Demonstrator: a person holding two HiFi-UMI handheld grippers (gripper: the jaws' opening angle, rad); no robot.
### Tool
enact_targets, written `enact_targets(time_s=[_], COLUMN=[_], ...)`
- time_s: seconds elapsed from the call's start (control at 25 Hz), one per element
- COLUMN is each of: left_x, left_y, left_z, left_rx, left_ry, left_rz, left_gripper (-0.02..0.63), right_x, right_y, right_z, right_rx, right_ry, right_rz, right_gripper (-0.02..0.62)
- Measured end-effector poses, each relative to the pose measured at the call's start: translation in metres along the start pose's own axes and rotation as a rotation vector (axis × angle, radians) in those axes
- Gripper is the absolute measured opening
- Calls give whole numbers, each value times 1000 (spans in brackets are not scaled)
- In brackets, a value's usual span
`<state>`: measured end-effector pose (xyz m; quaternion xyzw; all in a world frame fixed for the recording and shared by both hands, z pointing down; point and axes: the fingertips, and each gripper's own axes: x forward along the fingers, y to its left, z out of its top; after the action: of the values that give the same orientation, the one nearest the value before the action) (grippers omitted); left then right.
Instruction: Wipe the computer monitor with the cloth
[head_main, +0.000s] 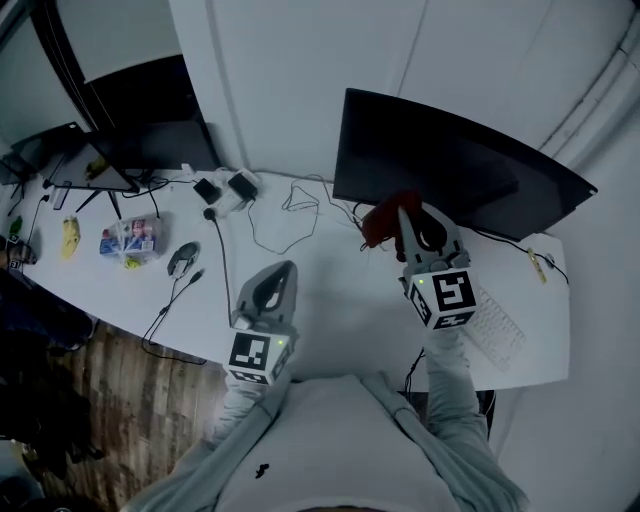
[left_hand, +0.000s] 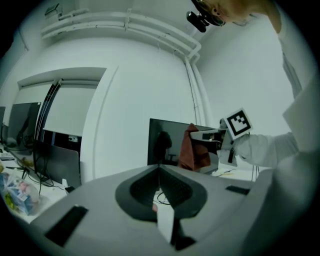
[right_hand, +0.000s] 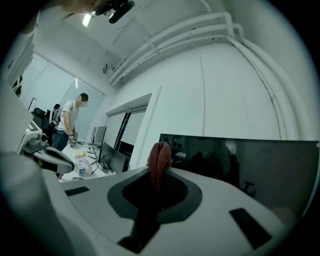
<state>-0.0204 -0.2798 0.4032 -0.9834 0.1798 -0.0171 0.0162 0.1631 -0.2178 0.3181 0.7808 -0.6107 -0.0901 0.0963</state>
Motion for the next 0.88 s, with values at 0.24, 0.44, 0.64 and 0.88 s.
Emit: enact_targets(time_s=[0.24, 0.44, 0.64, 0.88], left_x=[6, 10, 16, 22], left_y=[-11, -14, -23, -29], left_z=[-5, -9, -8, -3], left_rx=[-5, -12, -1, 2], left_ry=[17, 30, 26, 19], left_rz=[-27, -36, -76, -100], left_gripper=[21, 21, 21, 21], right_x=[-55, -90, -108, -121], right_y=[-4, 2, 12, 20], right_z=[-36, -74, -100, -105], right_rx=[58, 110, 126, 123], right_ry=[27, 87, 141, 136], right_rz=[-75, -120, -126, -153], right_gripper=[35, 35, 35, 35])
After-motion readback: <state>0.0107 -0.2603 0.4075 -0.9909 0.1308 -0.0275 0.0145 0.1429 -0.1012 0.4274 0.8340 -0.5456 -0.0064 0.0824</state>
